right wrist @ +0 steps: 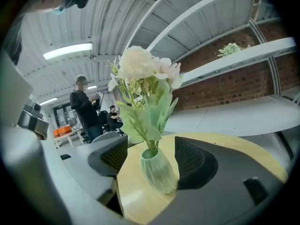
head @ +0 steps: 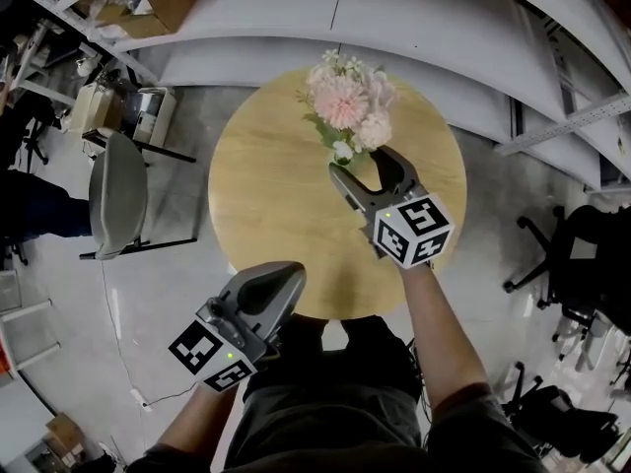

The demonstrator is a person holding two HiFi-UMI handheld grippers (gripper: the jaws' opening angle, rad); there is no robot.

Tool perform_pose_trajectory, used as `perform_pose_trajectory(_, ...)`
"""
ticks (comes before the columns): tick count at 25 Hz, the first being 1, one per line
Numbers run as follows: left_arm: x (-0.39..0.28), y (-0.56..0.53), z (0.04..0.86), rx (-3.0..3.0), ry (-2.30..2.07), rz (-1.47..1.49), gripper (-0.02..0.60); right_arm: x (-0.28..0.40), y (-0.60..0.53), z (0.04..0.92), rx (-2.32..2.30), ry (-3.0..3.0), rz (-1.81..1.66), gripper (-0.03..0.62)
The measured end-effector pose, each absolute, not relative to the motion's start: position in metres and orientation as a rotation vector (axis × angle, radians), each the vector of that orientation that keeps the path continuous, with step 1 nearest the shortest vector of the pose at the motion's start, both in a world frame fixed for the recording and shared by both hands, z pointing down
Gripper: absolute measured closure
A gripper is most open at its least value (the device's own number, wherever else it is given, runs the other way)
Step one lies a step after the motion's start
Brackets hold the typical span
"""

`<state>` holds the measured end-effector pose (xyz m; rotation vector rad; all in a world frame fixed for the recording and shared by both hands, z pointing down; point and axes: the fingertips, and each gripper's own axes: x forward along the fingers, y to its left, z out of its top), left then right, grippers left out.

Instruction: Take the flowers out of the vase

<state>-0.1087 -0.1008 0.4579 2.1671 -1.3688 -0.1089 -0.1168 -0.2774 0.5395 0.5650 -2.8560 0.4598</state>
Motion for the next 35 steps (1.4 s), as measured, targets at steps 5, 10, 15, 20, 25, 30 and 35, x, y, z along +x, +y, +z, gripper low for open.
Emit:
perform_pose_trajectory(5,-0.108,-0.108,0.470,2.145,-1.353,-0.093,0.577,-0.129,-0.286,0.546,0.511,-2.875,0.472,0.324)
perform_pose_trajectory(10,-0.107,-0.112,0.477,2.142,-1.334,-0.095,0.577,-0.139,-0.289,0.553,0.470,-2.879,0.505,0.324)
perform_pose_trajectory(15,-0.112,-0.115,0.482,2.130,-1.331,-0.093,0.577,-0.142,-0.296,0.556,0.473,-2.884,0.528,0.326)
perform_pose_trajectory(20,-0.114,-0.115,0.481,2.132,-1.322,-0.096,0.577,-0.144,-0.296,0.549,0.452,-2.899,0.512,0.330)
perform_pose_trajectory(25,-0.114,-0.119,0.478,2.135,-1.317,-0.098,0.577,-0.140,-0.297,0.542,0.476,-2.908,0.490,0.436)
perform_pose_trajectory(30,-0.113,-0.118,0.473,2.141,-1.309,-0.099,0.577,-0.138,-0.292,0.535,0.480,-2.913,0.491,0.481)
perform_pose_trajectory(35,-0.110,-0.115,0.467,2.157,-1.308,-0.101,0.577,-0.132,-0.291,0.523,0.506,-2.926,0.485,0.500)
